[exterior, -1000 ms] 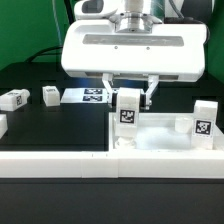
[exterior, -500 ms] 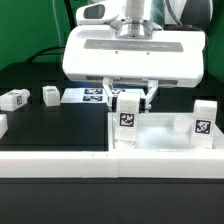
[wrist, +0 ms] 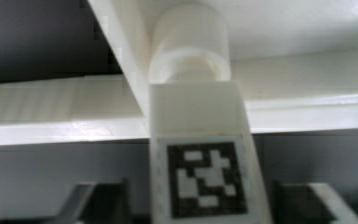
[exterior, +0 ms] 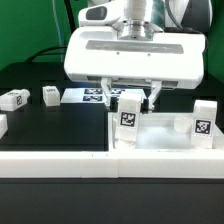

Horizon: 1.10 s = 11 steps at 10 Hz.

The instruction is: Assemble square table

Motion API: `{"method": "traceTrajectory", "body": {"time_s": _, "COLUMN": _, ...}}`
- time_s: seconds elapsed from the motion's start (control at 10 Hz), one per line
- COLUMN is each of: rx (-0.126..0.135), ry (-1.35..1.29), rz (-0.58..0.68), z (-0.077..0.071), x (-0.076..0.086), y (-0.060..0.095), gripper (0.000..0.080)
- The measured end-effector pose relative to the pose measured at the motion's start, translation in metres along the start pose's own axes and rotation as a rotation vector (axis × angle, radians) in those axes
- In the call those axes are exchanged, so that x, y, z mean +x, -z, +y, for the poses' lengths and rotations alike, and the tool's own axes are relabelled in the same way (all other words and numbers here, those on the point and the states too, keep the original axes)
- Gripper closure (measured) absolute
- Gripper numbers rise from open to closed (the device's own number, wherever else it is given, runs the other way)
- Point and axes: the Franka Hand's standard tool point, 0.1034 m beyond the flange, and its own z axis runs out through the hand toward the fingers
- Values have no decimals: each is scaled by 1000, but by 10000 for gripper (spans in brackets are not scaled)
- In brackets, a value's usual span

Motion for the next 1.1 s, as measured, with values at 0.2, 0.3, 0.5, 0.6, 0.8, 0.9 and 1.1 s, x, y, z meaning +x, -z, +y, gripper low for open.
{"method": "traceTrajectory", "body": {"time_s": 0.2, "rx": 0, "ry": 0, "rz": 0, "z": 0, "x": 0, "y": 0, "gripper": 168}}
{"method": "traceTrajectory", "body": {"time_s": 0.3, "rx": 0, "ry": 0, "rz": -1, "z": 0, "x": 0, "y": 0, "gripper": 168}}
{"method": "traceTrajectory", "body": {"time_s": 0.5, "rx": 0, "ry": 1, "rz": -1, "z": 0, "x": 0, "y": 0, "gripper": 153}}
{"method": "traceTrajectory", "body": {"time_s": 0.6, "rx": 0, "ry": 1, "rz": -1, "z": 0, "x": 0, "y": 0, "gripper": 150}}
{"method": "traceTrajectory", "body": {"time_s": 0.8, "rx": 0, "ry": 0, "rz": -8, "z": 0, "x": -1, "y": 0, "gripper": 150}}
{"method": "traceTrajectory", "body": {"time_s": 0.9, "rx": 12, "ry": -20, "rz": -96, "z": 2, "x": 0, "y": -1, "gripper": 150}}
{"method": "traceTrajectory", "body": {"time_s": 1.1, "rx": 50, "ry": -73, "rz": -238, "z": 9, "x": 21, "y": 10, "gripper": 150}}
